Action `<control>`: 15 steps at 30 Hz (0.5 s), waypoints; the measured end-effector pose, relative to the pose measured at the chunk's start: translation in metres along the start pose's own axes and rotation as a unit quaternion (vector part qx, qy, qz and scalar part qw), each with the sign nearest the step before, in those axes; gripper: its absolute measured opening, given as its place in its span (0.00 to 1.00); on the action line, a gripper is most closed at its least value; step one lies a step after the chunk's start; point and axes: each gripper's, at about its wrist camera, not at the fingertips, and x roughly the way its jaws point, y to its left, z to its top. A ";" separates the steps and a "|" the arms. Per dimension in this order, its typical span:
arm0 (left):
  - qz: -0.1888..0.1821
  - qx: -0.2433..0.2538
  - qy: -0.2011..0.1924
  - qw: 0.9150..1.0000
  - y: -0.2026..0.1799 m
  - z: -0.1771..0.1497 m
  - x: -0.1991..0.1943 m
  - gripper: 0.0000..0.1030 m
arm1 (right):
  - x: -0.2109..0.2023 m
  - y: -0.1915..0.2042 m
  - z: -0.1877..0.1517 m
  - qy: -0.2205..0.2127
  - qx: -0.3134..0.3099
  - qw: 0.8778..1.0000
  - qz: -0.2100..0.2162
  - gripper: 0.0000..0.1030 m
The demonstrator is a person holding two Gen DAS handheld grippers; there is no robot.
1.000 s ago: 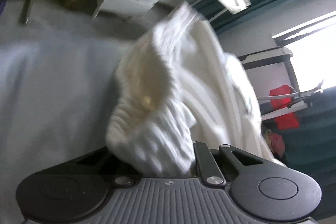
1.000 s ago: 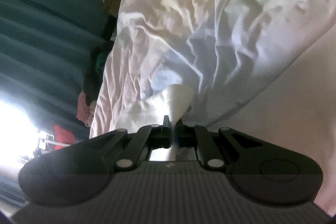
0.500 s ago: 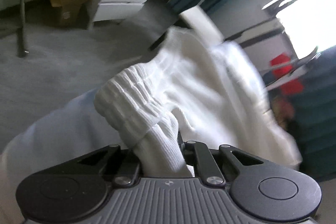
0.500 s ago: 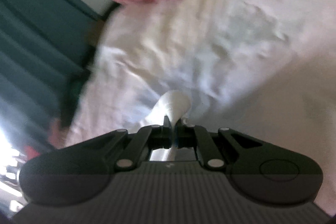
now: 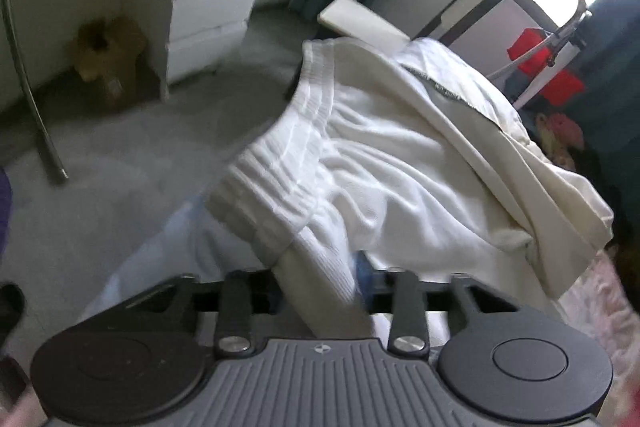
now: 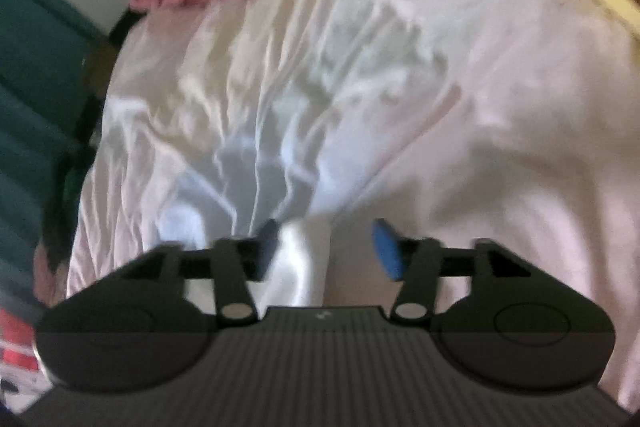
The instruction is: Fold clothes
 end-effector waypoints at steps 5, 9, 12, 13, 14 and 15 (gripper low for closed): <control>0.041 0.076 -0.071 0.994 -0.040 -0.017 -0.036 0.60 | -0.027 0.029 -0.006 -0.050 -0.072 0.994 0.066 0.63; 0.057 0.146 -0.141 0.977 -0.087 -0.027 -0.051 0.66 | -0.055 0.056 -0.033 -0.041 -0.160 0.971 0.172 0.63; 0.065 0.202 -0.191 0.959 -0.132 -0.040 -0.066 0.71 | -0.070 0.075 -0.060 -0.018 -0.224 0.948 0.225 0.63; 0.057 0.225 -0.199 0.952 -0.148 -0.044 -0.068 0.72 | -0.074 0.081 -0.070 -0.008 -0.244 0.940 0.238 0.63; 0.046 0.249 -0.206 0.945 -0.164 -0.049 -0.069 0.74 | -0.076 0.086 -0.080 0.004 -0.263 0.932 0.247 0.63; 0.034 0.273 -0.212 0.938 -0.179 -0.053 -0.069 0.75 | -0.078 0.090 -0.090 0.014 -0.282 0.924 0.257 0.63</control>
